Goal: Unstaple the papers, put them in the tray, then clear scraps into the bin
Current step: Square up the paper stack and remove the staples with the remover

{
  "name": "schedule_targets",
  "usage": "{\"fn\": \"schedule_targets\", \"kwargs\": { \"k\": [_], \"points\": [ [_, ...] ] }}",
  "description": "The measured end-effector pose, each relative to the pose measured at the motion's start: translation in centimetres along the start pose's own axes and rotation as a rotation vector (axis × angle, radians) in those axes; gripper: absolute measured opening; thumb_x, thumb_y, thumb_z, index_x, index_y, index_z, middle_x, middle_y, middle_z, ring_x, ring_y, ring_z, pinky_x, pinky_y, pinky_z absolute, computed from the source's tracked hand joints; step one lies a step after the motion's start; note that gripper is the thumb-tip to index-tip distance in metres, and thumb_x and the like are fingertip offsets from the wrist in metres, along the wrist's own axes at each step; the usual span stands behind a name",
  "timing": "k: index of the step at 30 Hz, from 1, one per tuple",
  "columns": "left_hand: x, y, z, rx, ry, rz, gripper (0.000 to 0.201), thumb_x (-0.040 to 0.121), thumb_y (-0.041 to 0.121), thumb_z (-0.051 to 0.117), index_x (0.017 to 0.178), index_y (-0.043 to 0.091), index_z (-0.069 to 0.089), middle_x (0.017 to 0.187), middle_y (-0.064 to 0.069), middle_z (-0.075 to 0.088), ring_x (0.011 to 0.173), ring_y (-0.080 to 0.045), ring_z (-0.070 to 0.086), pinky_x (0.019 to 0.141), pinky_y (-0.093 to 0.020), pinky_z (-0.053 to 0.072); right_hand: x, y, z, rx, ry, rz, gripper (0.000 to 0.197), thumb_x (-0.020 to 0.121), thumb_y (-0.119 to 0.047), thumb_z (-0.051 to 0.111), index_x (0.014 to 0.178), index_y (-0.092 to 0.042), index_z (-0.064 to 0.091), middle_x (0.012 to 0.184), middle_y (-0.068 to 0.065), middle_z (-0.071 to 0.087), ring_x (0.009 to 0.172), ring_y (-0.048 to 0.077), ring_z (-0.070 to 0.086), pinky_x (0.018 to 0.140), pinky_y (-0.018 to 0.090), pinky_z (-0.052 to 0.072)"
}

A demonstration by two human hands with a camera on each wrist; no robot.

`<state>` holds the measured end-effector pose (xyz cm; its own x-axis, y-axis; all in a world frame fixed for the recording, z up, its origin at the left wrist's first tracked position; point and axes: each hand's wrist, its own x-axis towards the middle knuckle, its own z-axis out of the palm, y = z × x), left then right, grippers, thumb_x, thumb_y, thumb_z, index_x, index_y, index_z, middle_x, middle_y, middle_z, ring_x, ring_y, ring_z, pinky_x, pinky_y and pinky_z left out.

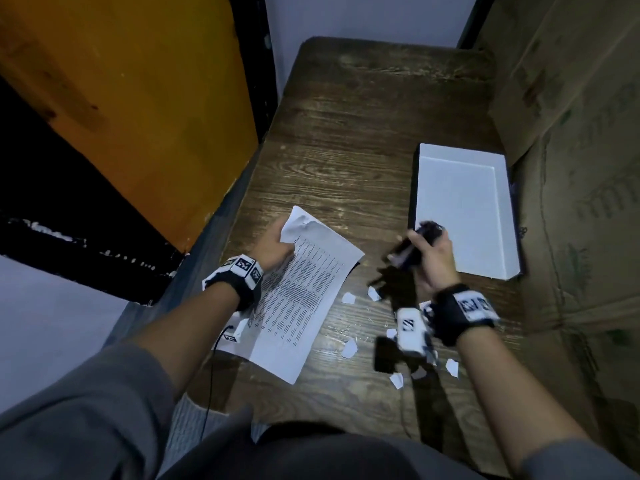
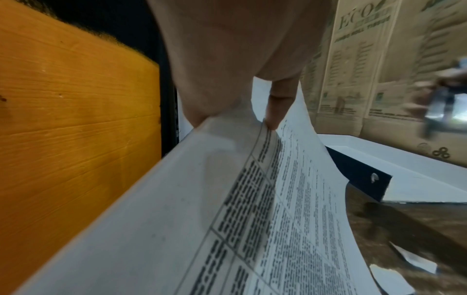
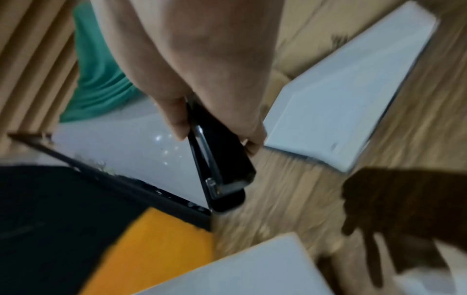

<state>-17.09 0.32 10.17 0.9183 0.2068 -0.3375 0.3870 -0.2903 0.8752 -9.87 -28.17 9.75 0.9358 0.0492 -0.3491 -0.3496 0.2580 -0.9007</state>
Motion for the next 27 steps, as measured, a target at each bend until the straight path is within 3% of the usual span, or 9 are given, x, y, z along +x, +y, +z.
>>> {"fn": "schedule_targets", "kwargs": {
  "k": [2, 5, 8, 11, 15, 18, 22, 25, 27],
  "points": [
    [-0.5, 0.2, 0.1, 0.034, -0.048, 0.042, 0.064, 0.083, -0.009, 0.049, 0.139, 0.021, 0.042, 0.123, -0.007, 0.061, 0.105, -0.028, 0.062, 0.079, -0.034, 0.053, 0.4, -0.7, 5.2, 0.178, -0.052, -0.045, 0.021, 0.088, 0.001, 0.059, 0.095, -0.014, 0.046, 0.082, 0.013, 0.066, 0.064, 0.027, 0.067, 0.059, 0.042, 0.054],
    [-1.1, 0.1, -0.1, 0.137, -0.083, 0.069, 0.070, 0.085, -0.001, 0.050, 0.144, 0.031, 0.033, 0.136, 0.003, 0.054, 0.104, -0.028, 0.062, 0.094, -0.047, 0.050, 0.8, -0.8, 10.4, 0.184, -0.079, -0.045, 0.021, 0.087, -0.002, 0.062, 0.095, -0.016, 0.048, 0.103, 0.022, 0.063, 0.091, 0.033, 0.066, 0.077, 0.046, 0.057],
    [-1.4, -0.2, -0.2, 0.181, -0.071, 0.093, 0.070, 0.087, -0.001, 0.050, 0.148, 0.026, 0.029, 0.138, 0.010, 0.046, 0.105, -0.012, 0.056, 0.094, -0.030, 0.046, 0.7, -0.5, 13.1, 0.016, -0.103, -0.012, 0.020, 0.087, -0.016, 0.064, 0.102, -0.016, 0.050, 0.115, 0.021, 0.062, 0.108, 0.036, 0.062, 0.092, 0.051, 0.052],
    [-1.7, -0.1, -0.5, 0.217, -0.065, 0.121, 0.067, 0.088, -0.004, 0.047, 0.146, 0.027, 0.032, 0.129, 0.011, 0.040, 0.085, 0.001, 0.047, 0.070, -0.017, 0.036, 0.7, -0.6, 14.1, -0.010, -0.087, 0.007, 0.018, 0.090, -0.015, 0.061, 0.103, -0.014, 0.049, 0.103, 0.008, 0.062, 0.100, 0.024, 0.061, 0.095, 0.040, 0.049],
    [-1.7, -1.0, -0.9, 0.187, -0.103, 0.136, 0.058, 0.084, 0.006, 0.050, 0.115, 0.055, 0.043, 0.118, -0.014, 0.063, 0.086, -0.033, 0.062, 0.075, -0.032, 0.040, 1.2, -0.6, 14.3, -0.011, -0.149, 0.056, 0.011, 0.091, -0.013, 0.059, 0.095, -0.013, 0.050, 0.086, 0.002, 0.057, 0.081, 0.016, 0.058, 0.076, 0.032, 0.052],
    [-1.6, -1.3, -1.1, 0.192, -0.104, 0.082, 0.049, 0.084, 0.008, 0.052, 0.107, 0.051, 0.045, 0.111, -0.028, 0.062, 0.080, -0.033, 0.060, 0.073, -0.034, 0.036, 0.9, -1.0, 14.1, -0.033, -0.178, 0.064, 0.010, 0.091, -0.009, 0.058, 0.088, -0.014, 0.049, 0.080, 0.002, 0.054, 0.075, 0.016, 0.056, 0.076, 0.032, 0.051],
    [-1.9, -1.0, -0.9, 0.176, -0.120, 0.075, 0.046, 0.080, -0.001, 0.049, 0.108, 0.036, 0.047, 0.103, -0.018, 0.061, 0.074, -0.043, 0.057, 0.069, -0.034, 0.036, 0.3, -0.9, 13.4, -0.029, -0.220, 0.074, 0.012, 0.089, -0.010, 0.060, 0.090, -0.014, 0.049, 0.085, 0.010, 0.057, 0.077, 0.024, 0.062, 0.083, 0.043, 0.053],
    [-2.1, -0.9, -0.9, 0.147, -0.115, 0.062, 0.047, 0.076, -0.001, 0.047, 0.104, 0.036, 0.049, 0.099, -0.031, 0.056, 0.073, -0.029, 0.051, 0.067, -0.035, 0.036, -0.2, -0.5, 12.5, 0.016, -0.243, 0.084, 0.014, 0.088, -0.012, 0.062, 0.094, -0.017, 0.051, 0.095, 0.017, 0.060, 0.089, 0.034, 0.064, 0.092, 0.053, 0.052],
    [-2.4, -0.6, -0.9, 0.113, -0.103, 0.044, 0.047, 0.076, -0.005, 0.046, 0.101, 0.035, 0.048, 0.094, -0.022, 0.055, 0.075, -0.024, 0.048, 0.067, -0.034, 0.035, -0.5, -0.2, 11.8, 0.075, -0.263, 0.052, 0.013, 0.090, -0.008, 0.059, 0.094, -0.016, 0.050, 0.084, 0.010, 0.064, 0.079, 0.027, 0.068, 0.087, 0.050, 0.054]
  ]
}}
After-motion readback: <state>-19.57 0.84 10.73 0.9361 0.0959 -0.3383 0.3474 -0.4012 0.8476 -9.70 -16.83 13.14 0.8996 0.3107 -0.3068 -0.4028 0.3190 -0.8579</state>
